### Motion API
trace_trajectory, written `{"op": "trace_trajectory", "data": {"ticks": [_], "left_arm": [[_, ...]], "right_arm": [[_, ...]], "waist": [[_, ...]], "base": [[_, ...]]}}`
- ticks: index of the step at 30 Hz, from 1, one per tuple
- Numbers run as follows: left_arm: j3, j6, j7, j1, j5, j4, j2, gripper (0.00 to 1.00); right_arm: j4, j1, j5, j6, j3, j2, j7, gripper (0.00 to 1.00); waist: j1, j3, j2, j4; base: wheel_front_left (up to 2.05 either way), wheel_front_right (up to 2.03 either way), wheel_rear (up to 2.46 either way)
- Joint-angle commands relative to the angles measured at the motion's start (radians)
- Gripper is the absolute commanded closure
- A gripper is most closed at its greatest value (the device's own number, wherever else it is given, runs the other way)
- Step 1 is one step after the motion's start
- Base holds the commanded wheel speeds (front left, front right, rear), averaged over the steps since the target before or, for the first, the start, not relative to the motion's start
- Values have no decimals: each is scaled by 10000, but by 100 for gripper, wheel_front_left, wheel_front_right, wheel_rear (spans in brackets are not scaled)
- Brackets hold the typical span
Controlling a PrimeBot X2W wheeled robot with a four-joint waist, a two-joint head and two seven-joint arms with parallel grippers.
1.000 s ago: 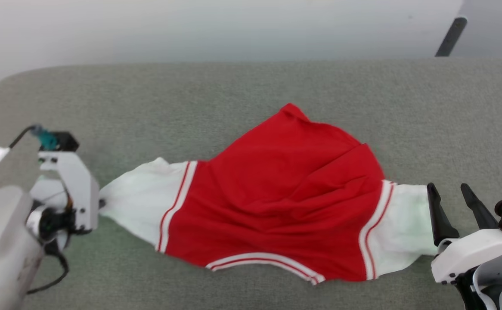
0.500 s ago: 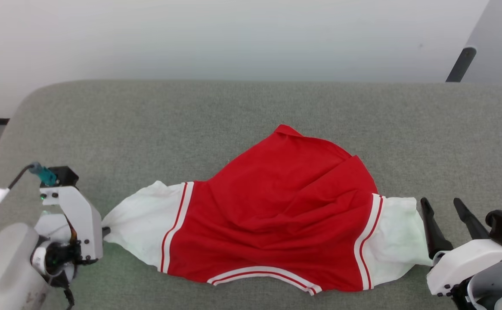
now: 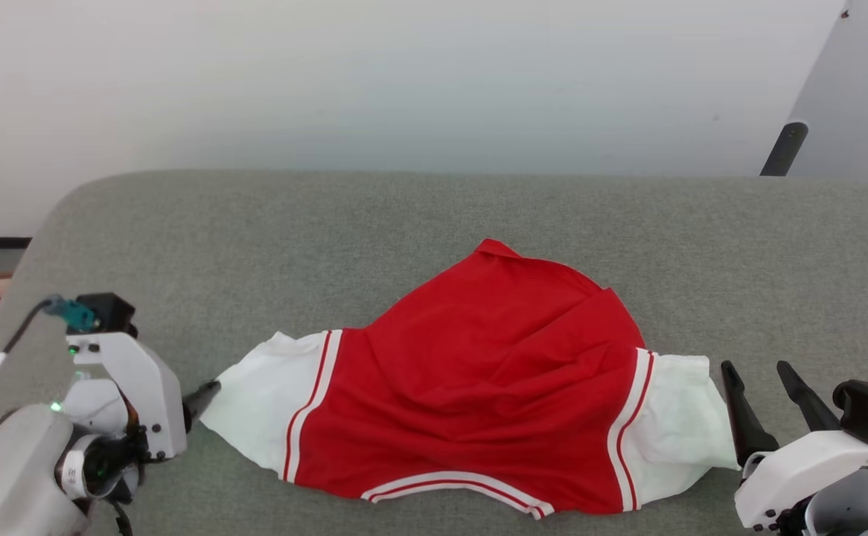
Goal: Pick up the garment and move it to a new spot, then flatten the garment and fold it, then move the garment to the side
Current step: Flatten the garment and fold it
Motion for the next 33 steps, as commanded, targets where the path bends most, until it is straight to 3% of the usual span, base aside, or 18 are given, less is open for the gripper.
{"op": "trace_trajectory", "data": {"ticks": [1, 13, 23, 33], "left_arm": [[59, 44, -113, 109, -1, -106, 41, 0], [912, 439, -2656, 1537, 204, -2299, 403, 0], [1270, 406, -4476, 2334, 665, -3458, 466, 0], [1135, 262, -4037, 2221, 378, -3199, 501, 0]], "right_arm": [[-59, 70, 35, -6, 22, -28, -1, 0], [-69, 641, 274, -6, -6, -10, 803, 0], [157, 683, 458, -6, -36, -134, 2148, 0], [-139, 601, 446, -6, -3, -192, 2475, 0]], "waist": [[0, -17, 0, -23], [0, 6, 0, -99], [0, 187, 0, 136], [0, 321, 0, 271]], "base": [[0, 0, 0], [0, 0, 0], [0, 0, 0], [0, 0, 0]]}}
